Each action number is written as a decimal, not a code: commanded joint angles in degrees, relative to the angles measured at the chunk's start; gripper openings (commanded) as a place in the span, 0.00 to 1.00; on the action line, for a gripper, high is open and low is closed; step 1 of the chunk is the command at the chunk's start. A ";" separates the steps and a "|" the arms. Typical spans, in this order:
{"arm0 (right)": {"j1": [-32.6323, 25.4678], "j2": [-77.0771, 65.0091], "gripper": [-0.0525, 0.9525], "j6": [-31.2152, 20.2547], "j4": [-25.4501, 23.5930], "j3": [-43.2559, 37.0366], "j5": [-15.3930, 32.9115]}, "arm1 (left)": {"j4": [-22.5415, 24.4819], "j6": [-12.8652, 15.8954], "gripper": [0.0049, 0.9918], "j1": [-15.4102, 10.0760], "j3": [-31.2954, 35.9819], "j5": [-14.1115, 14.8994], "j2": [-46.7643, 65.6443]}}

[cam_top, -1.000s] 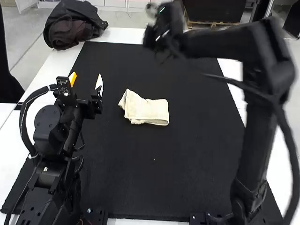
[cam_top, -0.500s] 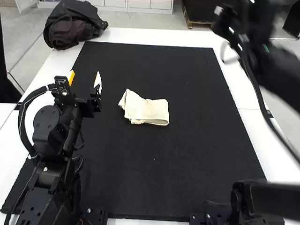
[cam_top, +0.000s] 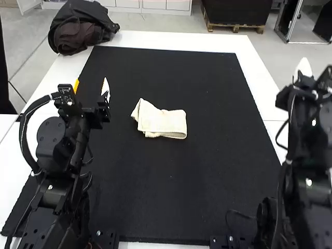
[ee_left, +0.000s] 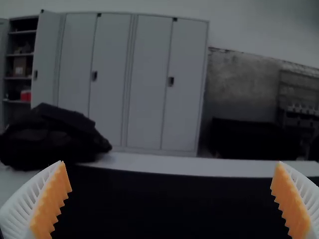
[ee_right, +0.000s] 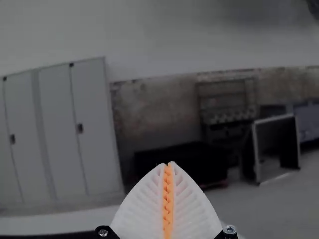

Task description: Fold the towel.

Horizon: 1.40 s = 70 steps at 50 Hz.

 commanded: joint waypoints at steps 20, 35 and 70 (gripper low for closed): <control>-7.47 -6.39 0.04 3.97 -3.04 -10.69 -19.02 | -5.15 1.32 0.96 -0.07 -0.14 -1.50 -0.67; -5.36 -6.48 0.05 3.97 -2.69 -11.92 -20.42 | -5.68 1.32 0.96 -0.07 -0.14 -1.50 -0.58; 6.42 -6.48 0.05 0.55 -11.83 -12.10 -13.83 | -12.19 1.93 0.97 3.71 -0.23 -1.50 -0.58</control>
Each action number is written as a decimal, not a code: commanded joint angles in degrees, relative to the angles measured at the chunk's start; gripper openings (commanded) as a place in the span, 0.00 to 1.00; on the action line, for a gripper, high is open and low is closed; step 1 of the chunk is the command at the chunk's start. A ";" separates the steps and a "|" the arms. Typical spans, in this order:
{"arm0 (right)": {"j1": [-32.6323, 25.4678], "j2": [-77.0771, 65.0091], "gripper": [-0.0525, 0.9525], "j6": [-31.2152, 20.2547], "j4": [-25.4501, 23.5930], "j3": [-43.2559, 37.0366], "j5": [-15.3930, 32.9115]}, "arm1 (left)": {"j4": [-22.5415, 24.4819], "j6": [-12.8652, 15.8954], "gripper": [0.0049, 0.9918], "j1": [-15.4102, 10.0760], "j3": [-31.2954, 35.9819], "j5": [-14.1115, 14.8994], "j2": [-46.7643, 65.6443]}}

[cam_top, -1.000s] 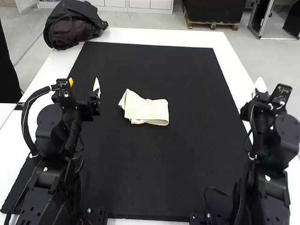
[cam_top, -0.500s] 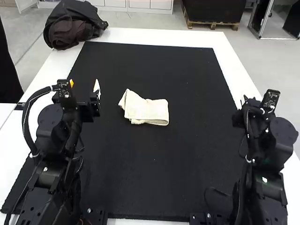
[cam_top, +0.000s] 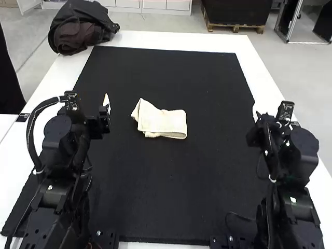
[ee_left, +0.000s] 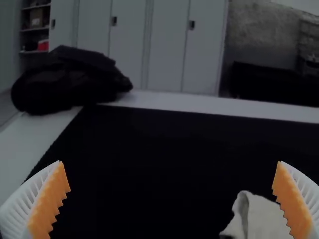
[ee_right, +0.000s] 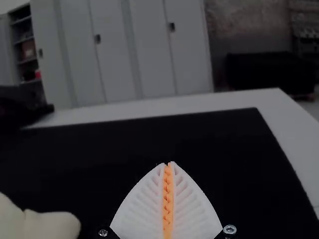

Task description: Fold the towel.

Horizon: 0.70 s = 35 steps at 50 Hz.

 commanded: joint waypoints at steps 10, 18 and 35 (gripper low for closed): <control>-1.50 -0.86 0.15 -3.07 -4.48 -0.29 0.70 | -4.03 0.99 0.97 3.62 -0.23 -0.45 -0.58; -3.00 -0.86 0.40 -5.70 -10.37 -0.38 0.17 | -4.65 1.35 0.97 3.62 -0.23 -0.36 -0.58; -4.58 -0.86 0.96 -6.23 -11.69 -0.38 0.26 | -4.82 3.02 0.97 3.09 -0.23 -0.36 -0.58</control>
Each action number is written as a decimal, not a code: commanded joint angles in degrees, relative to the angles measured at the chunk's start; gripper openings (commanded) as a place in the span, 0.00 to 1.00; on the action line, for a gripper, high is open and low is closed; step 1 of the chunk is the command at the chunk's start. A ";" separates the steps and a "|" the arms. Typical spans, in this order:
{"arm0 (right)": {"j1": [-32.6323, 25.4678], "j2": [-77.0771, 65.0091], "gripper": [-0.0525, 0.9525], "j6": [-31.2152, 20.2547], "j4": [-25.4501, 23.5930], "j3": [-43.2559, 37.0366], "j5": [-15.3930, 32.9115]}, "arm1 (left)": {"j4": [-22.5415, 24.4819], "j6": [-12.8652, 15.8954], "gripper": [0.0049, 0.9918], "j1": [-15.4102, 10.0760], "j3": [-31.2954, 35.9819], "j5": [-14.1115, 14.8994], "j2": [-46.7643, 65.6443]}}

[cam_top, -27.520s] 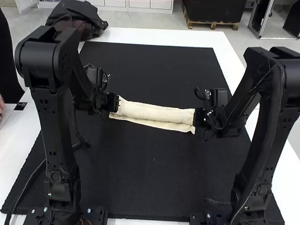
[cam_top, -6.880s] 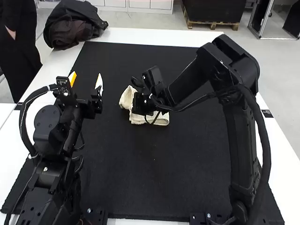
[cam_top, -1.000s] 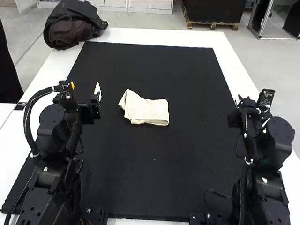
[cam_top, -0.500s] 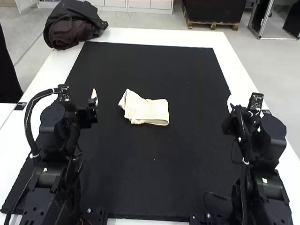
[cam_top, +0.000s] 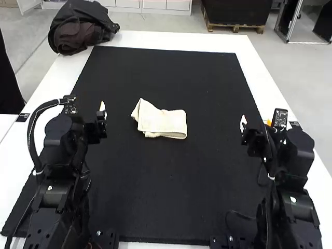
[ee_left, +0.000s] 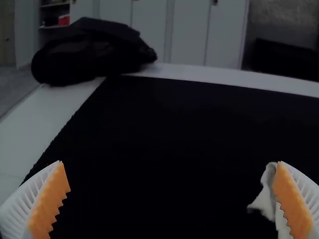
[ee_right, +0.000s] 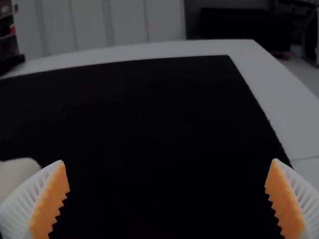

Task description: Fold the towel.

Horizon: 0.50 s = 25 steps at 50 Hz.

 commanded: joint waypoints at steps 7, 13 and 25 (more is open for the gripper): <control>-1.32 -0.82 0.96 -0.92 -1.50 -0.40 0.09 | 0.27 2.93 0.97 -1.71 -0.23 -0.38 -0.58; -1.41 -0.82 0.96 -1.71 -1.50 -0.40 0.09 | 0.36 2.93 0.97 -2.76 -0.23 -0.38 -0.58; -1.41 -0.91 0.96 -1.80 -1.50 -0.40 0.09 | 0.62 2.93 0.97 -2.76 -0.23 -0.38 -0.58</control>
